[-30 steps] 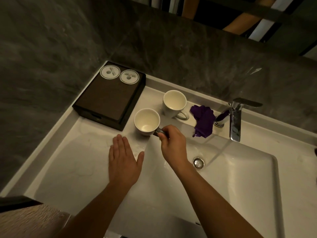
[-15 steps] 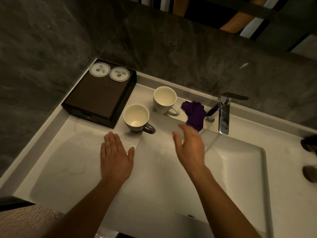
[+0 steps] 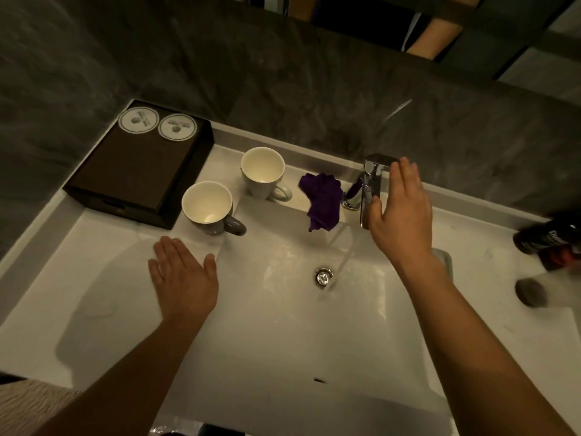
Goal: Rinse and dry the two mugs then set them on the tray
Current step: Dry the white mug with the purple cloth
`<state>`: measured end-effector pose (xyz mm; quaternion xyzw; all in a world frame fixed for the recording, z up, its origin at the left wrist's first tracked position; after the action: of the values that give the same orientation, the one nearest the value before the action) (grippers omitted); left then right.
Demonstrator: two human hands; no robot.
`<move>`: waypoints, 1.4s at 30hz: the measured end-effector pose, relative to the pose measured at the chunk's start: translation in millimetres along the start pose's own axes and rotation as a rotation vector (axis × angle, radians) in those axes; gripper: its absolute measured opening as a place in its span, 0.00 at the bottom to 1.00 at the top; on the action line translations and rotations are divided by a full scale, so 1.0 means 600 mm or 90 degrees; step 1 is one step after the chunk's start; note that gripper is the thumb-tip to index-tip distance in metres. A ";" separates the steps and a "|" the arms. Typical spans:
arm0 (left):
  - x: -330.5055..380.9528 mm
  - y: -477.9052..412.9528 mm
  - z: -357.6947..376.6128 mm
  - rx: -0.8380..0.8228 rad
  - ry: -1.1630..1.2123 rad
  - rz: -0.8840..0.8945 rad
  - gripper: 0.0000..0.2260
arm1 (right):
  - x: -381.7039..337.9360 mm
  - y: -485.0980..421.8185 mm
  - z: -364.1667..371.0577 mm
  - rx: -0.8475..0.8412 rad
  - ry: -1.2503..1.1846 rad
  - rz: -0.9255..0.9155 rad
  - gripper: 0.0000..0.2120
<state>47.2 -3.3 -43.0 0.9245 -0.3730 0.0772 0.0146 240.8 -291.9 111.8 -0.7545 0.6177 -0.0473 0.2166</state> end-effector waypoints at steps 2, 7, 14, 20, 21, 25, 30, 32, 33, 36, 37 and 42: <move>0.000 0.000 0.002 0.007 0.000 -0.002 0.36 | 0.003 0.006 -0.001 0.001 -0.010 0.011 0.31; -0.001 0.001 0.006 0.031 0.013 -0.001 0.36 | 0.013 0.024 0.002 -0.009 -0.026 0.027 0.31; -0.002 0.000 0.010 0.048 0.030 0.004 0.36 | 0.006 0.030 -0.002 0.006 -0.030 0.033 0.30; -0.015 -0.010 -0.023 0.048 0.279 -0.076 0.30 | -0.095 0.055 0.004 -0.016 -0.178 -0.097 0.25; -0.014 -0.009 -0.043 0.061 0.338 -0.098 0.28 | -0.107 0.060 0.017 -0.041 -0.197 -0.091 0.25; 0.015 -0.020 -0.151 0.173 0.475 -0.078 0.16 | -0.117 0.054 0.099 -0.107 -0.233 -0.019 0.24; 0.094 -0.101 -0.246 0.144 0.530 0.126 0.19 | -0.099 0.012 0.188 -0.172 -0.121 0.014 0.24; 0.134 -0.148 -0.253 0.036 0.474 0.206 0.30 | -0.092 0.000 0.209 -0.207 -0.092 0.022 0.26; 0.154 -0.171 -0.252 -0.022 0.422 0.245 0.36 | -0.090 -0.003 0.217 -0.221 -0.084 0.028 0.28; 0.204 -0.228 -0.232 -0.166 0.275 0.320 0.53 | -0.086 -0.009 0.233 -0.224 -0.060 0.036 0.32; 0.215 -0.243 -0.220 -0.192 0.242 0.328 0.55 | -0.085 -0.007 0.236 -0.220 -0.056 0.037 0.33; 0.222 -0.293 -0.152 -0.252 0.205 0.351 0.45 | -0.075 0.005 0.245 -0.189 -0.036 0.021 0.33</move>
<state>251.3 39.6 72.9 0.7446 -0.6085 0.1492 0.2305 277.4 -209.9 -12.7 -0.7689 0.6241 0.0691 0.1206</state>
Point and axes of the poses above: each hand's wrist, its own y-axis away from the middle knuckle, its own z-axis out of the palm, x = y × z, the point moved 1 cm from there along -y, towards the middle knuckle, and after that the axes turned 10 degrees about x, right-handed, at the moved point
